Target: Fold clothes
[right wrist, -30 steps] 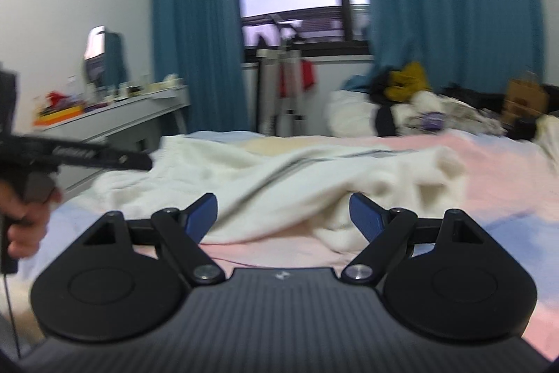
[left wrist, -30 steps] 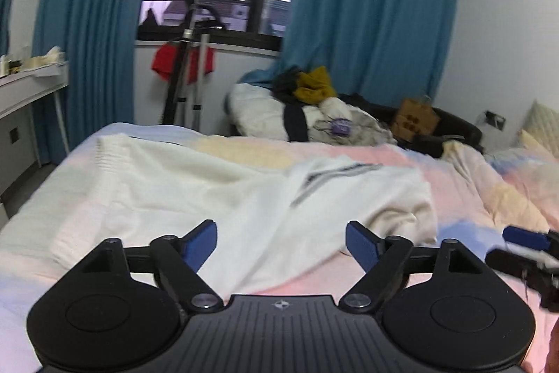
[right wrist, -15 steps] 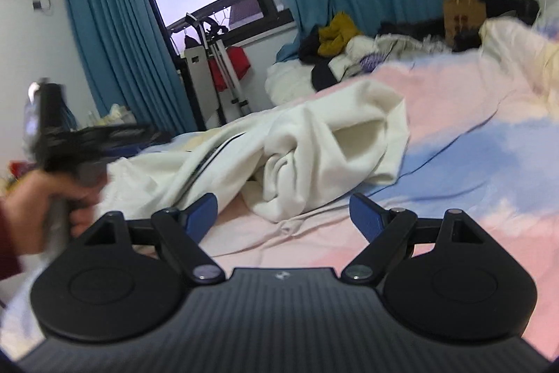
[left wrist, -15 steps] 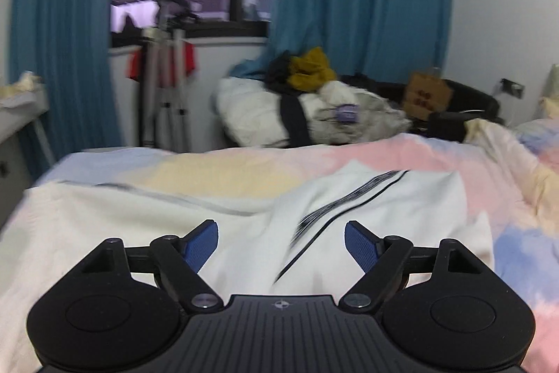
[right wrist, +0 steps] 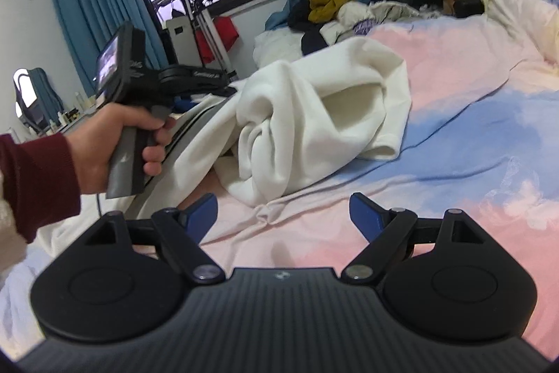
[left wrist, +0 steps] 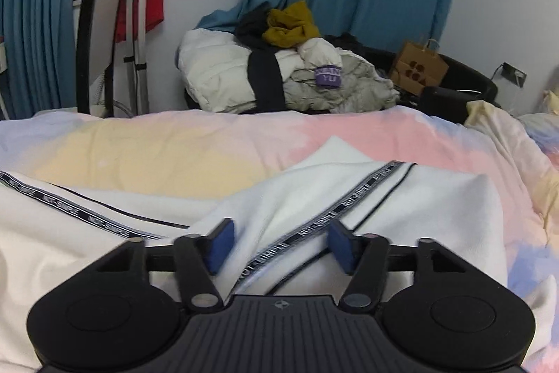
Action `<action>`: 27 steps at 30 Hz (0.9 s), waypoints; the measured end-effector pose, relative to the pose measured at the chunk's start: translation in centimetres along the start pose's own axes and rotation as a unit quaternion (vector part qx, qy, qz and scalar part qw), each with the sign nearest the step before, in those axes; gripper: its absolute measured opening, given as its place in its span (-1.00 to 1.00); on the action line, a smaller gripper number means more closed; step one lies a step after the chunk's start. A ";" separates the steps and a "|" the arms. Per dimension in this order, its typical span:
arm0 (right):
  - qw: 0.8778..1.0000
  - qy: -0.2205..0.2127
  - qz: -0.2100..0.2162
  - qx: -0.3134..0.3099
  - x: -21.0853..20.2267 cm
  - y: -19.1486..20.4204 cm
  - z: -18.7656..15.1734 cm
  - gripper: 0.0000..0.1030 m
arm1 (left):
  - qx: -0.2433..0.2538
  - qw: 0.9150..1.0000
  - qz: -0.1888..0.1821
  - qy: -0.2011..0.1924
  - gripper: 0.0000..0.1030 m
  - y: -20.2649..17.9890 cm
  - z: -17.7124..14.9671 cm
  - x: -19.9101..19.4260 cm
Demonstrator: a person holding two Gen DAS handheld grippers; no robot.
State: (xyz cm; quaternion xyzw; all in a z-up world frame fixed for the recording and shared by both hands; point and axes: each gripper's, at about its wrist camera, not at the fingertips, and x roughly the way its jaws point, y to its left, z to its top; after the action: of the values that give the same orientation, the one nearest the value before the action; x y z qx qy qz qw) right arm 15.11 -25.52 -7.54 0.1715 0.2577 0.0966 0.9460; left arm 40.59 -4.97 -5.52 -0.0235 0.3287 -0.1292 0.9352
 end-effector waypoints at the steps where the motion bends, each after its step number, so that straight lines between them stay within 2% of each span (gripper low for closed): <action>1: 1.000 0.004 0.005 0.001 0.0 -0.1 -0.1 0.63 | -0.003 1.000 -0.003 0.000 -0.43 -0.1 -0.1 -0.2; 2: 1.000 0.004 0.005 -0.002 0.0 0.0 -0.1 0.63 | 0.000 1.000 0.004 -0.003 -0.62 -0.3 -0.2 -0.9; 3: 1.000 0.004 0.005 -0.004 0.0 0.1 -0.1 0.63 | 0.003 1.000 0.010 -0.007 -0.93 -0.4 -0.4 -1.6; 5: 1.000 0.003 0.006 -0.010 -0.1 0.3 -0.1 0.63 | 0.008 1.000 0.019 -0.015 -0.93 -0.7 -0.5 -3.2; 11: 1.000 -0.018 0.008 -0.007 -1.8 0.1 -0.1 0.63 | 0.033 0.998 -0.015 -0.057 -0.95 -3.0 -0.2 -12.2; 14: 1.000 -0.030 0.002 -0.001 -3.1 0.1 0.1 0.63 | 0.070 0.995 -0.035 -0.069 -0.95 -4.8 -1.6 -17.1; 19: 0.999 -0.030 -0.039 -0.017 -4.5 0.8 0.2 0.63 | 0.131 0.986 -0.079 -0.069 -0.95 -7.1 -7.7 -23.6; 22: 0.999 -0.017 -0.049 -0.018 -4.8 1.2 -0.1 0.63 | 0.114 0.988 -0.089 -0.047 -0.95 -6.9 -12.3 -25.0; 27: 0.998 -0.032 -0.044 -0.022 -6.3 1.9 0.1 0.63 | 0.073 0.993 -0.094 -0.021 -0.95 -5.6 -19.7 -24.9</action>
State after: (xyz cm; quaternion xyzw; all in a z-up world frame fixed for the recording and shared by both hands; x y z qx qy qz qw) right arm 9.65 -25.52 -3.90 0.1424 0.2319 0.0550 0.9607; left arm 8.41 -3.13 -5.08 0.0113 0.2949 -0.2398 0.9249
